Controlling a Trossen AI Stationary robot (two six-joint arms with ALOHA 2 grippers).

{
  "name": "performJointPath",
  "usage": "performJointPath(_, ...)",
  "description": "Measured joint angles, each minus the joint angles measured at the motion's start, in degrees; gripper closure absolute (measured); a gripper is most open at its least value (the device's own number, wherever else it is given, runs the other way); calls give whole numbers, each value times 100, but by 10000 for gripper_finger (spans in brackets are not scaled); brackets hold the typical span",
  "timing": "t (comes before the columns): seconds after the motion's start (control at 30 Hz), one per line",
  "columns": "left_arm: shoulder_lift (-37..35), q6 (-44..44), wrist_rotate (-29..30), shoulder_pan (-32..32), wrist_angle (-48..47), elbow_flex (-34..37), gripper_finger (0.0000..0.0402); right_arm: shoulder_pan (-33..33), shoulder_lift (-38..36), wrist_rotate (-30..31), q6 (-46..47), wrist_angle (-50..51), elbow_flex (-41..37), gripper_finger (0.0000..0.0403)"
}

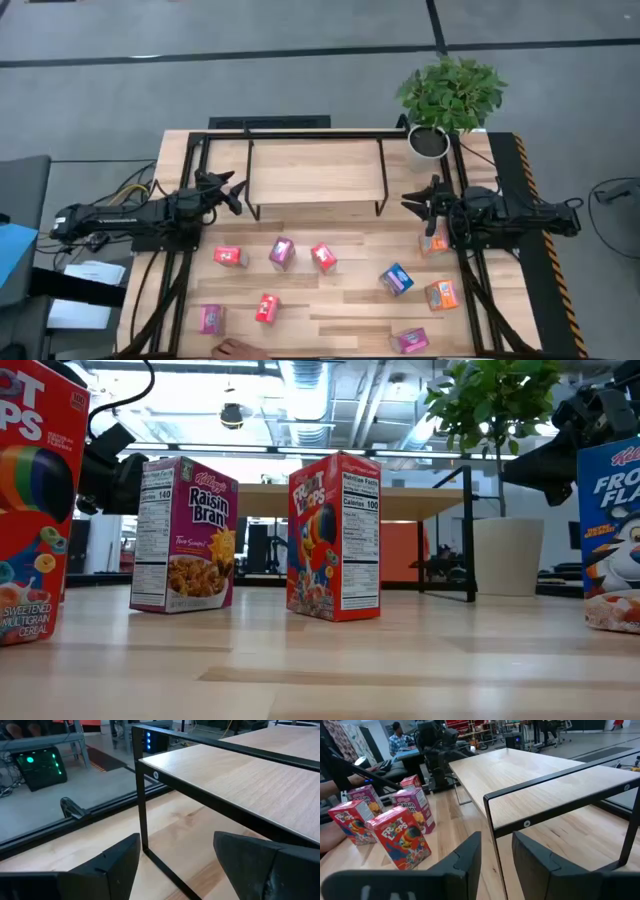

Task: Stack cereal on shelf

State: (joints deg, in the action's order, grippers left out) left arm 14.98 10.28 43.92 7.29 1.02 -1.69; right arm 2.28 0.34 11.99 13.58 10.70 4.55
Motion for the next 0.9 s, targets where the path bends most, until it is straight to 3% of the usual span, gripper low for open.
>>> performJointPath(0.9,2,0,-1,0,0,1,158,2,2,2,-2,0,0,269)
